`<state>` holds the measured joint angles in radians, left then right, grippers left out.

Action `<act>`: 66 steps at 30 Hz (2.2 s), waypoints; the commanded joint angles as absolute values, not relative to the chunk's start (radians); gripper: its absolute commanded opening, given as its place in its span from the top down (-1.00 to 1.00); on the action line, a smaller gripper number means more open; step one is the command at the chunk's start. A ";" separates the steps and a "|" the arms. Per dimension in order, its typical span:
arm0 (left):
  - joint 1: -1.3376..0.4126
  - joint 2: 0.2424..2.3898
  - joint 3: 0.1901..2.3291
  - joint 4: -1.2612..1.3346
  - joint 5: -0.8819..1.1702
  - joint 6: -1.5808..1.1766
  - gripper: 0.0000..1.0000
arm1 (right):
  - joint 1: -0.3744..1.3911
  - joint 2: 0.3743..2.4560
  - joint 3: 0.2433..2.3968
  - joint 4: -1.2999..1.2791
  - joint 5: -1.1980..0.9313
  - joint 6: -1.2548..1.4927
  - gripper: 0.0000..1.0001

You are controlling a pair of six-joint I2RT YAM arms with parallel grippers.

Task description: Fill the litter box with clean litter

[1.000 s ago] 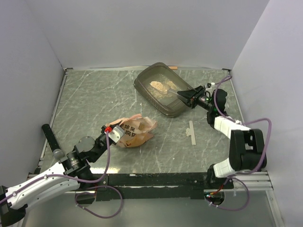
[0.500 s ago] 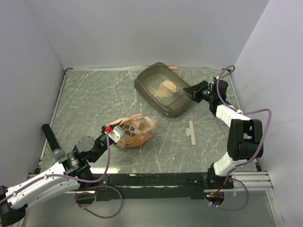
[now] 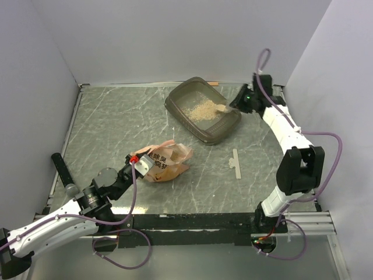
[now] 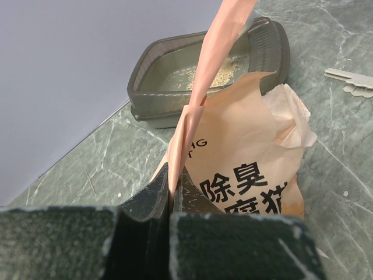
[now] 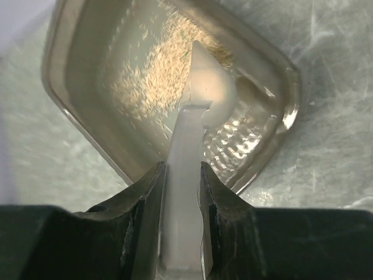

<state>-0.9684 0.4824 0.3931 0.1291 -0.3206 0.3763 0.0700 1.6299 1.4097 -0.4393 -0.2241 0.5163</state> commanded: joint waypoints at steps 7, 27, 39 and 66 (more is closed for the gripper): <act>-0.969 0.457 0.425 0.193 -0.336 0.367 0.98 | 0.356 1.729 1.726 -0.755 0.156 0.240 1.00; -0.971 0.403 0.431 0.189 -0.368 0.368 0.98 | 0.430 1.359 1.505 -0.802 0.270 0.279 1.00; -0.973 0.396 0.439 0.195 -0.327 0.347 0.98 | 0.141 1.045 1.134 -0.720 0.195 0.396 1.00; -0.973 0.428 0.443 0.176 -0.310 0.356 0.99 | 0.005 1.357 0.890 -0.321 0.143 0.522 0.59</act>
